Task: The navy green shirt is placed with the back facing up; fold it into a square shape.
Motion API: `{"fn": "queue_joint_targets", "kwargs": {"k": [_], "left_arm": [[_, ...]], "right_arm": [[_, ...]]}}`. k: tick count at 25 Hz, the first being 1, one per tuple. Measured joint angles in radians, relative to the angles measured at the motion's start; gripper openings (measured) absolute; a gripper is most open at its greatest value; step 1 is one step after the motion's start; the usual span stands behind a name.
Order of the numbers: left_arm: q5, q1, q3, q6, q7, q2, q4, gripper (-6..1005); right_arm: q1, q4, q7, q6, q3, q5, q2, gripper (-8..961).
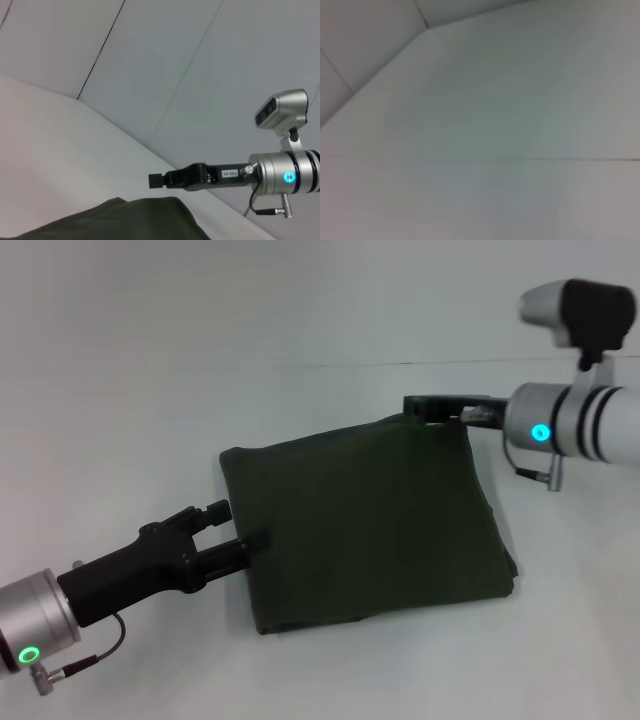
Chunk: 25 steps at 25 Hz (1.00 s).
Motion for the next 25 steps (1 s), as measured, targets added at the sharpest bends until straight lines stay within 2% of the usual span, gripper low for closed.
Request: {"fn": "queue_joint_targets", "kwargs": {"k": [6,11,13,20,23,25], "left_arm": [[0.000,-0.002,-0.005,0.000,-0.001,0.000,-0.002,887],[0.000,-0.003,-0.006,0.000,-0.001,0.000,-0.003,887],[0.000,-0.004,-0.007,0.000,0.000,0.000,-0.003,887],[0.000,-0.006,-0.007,0.000,0.001,0.000,-0.003,887],[0.000,-0.009,-0.007,-0.007,0.001,0.000,-0.003,887],[0.000,-0.010,-0.007,-0.009,0.000,0.000,-0.003,887]], "right_arm": [[-0.047,-0.012,0.160,-0.126,0.004,-0.005,-0.068,39],[-0.089,-0.033,0.259,-0.250,0.010,-0.007,-0.110,265],[-0.099,-0.033,0.282,-0.272,0.010,-0.007,-0.123,299],[-0.116,-0.040,0.287,-0.269,0.007,-0.007,-0.126,420],[-0.116,-0.038,0.287,-0.242,0.002,-0.017,-0.120,454],[-0.111,-0.033,0.288,-0.215,0.000,-0.032,-0.108,455]]}}
